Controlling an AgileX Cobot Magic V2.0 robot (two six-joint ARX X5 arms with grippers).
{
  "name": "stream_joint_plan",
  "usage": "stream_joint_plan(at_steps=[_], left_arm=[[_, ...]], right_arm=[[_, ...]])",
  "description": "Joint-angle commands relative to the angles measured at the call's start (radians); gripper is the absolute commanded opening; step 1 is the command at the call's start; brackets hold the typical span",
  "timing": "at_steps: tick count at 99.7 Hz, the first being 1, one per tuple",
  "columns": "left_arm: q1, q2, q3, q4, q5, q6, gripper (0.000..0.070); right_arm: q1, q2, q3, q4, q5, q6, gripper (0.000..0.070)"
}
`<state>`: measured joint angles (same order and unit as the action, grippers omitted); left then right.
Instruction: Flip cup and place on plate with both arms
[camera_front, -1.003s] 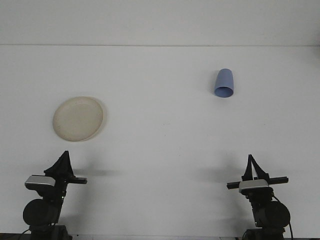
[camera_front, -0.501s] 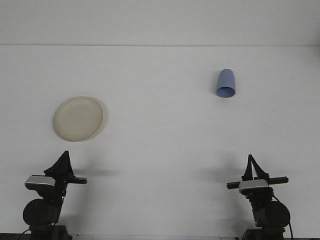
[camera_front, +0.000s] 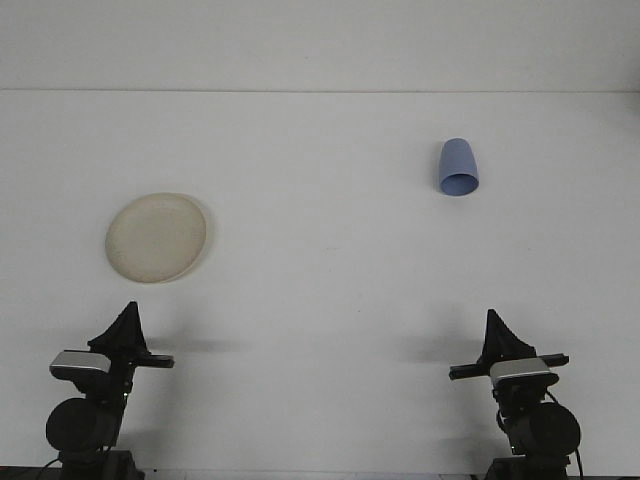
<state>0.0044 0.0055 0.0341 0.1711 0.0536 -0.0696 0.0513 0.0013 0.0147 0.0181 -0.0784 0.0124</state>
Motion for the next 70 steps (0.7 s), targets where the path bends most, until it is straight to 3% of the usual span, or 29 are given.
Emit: stream_joint_plan(at_steps=[1,25,38,44,52,55,58,70], left_arm=[[0.001,-0.001,-0.020,0.010,-0.004,-0.002,0.0013],[0.001,0.000,-0.020,0.010,-0.004,-0.002,0.0013],[0.001,0.000,-0.020,0.010,-0.004,-0.002,0.0013],[0.001,-0.001,-0.020,0.010,-0.004,-0.002,0.0013],[0.001,0.000,-0.020,0.010,-0.004,-0.002,0.0014],[0.001,0.000,-0.020,0.010,-0.004,-0.002,0.0014],[0.001,0.000,-0.020,0.010,-0.004,-0.002,0.0014],[0.001,0.000,-0.020,0.010,-0.004,-0.002,0.0014]], right_arm=[[0.000,0.000,0.004,0.016,0.003,0.262,0.0001],[0.000,0.108,0.201,-0.024,0.059,0.283,0.0000],[0.000,0.289,0.380,-0.056,0.098,0.195,0.0018],[0.000,0.381,0.455,-0.065,0.098,0.145,0.0167],[0.000,0.498,0.542,-0.079,0.099,0.109,0.0499],[0.000,0.540,0.568,-0.078,0.099,0.095,0.0590],[0.000,0.581,0.589,-0.076,0.099,0.079,0.0631],[-0.004,0.740,0.632,-0.008,0.121,-0.003,0.0630]])
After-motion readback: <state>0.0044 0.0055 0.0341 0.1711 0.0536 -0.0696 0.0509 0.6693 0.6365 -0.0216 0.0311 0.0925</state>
